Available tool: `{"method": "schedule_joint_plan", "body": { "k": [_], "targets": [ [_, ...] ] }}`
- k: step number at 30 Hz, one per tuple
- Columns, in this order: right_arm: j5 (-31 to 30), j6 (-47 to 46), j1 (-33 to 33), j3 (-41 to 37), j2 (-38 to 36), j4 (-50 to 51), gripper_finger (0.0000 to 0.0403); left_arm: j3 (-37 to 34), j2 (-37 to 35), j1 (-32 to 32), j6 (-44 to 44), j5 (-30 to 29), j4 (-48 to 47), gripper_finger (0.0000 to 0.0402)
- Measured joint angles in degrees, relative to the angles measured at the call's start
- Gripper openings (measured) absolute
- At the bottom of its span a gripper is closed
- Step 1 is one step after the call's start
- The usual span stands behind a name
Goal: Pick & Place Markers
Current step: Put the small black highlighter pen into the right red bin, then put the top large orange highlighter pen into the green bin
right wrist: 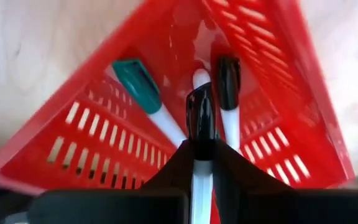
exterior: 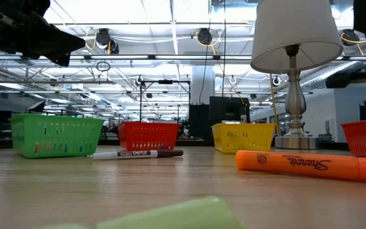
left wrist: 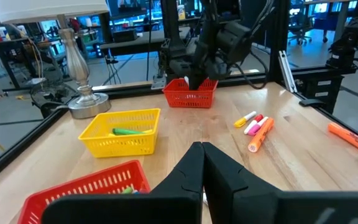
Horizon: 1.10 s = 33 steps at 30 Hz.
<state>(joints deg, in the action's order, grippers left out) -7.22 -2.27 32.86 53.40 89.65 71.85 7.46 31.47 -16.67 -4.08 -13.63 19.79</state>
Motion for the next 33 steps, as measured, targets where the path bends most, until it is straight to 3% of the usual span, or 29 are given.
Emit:
{"method": "schedule_joint_plan", "body": {
  "k": [11, 20, 27, 33],
  "targets": [
    [0.04, 2.86, -2.85, -2.90, -0.03, -6.24, 0.0022, 0.00, -0.01, 0.01, -0.13, -0.02, 0.15, 0.0006],
    [-0.09, -1.00, -3.21, -2.47, -0.03, -2.42, 0.0106, 0.00, 0.01, -0.01, -0.11, -0.02, 0.15, 0.0006],
    [-0.17, -6.58, -3.20, 4.12, -2.74, 8.24, 0.0129, 0.00, -0.01, 0.01, -0.04, 0.00, 0.17, 0.0006],
    [-3.80, -13.73, -2.48, 13.58, -10.74, 3.68, 0.0121, 0.01, 0.01, 0.01, 0.09, 0.00, 0.18, 0.0006]
  ]
}}
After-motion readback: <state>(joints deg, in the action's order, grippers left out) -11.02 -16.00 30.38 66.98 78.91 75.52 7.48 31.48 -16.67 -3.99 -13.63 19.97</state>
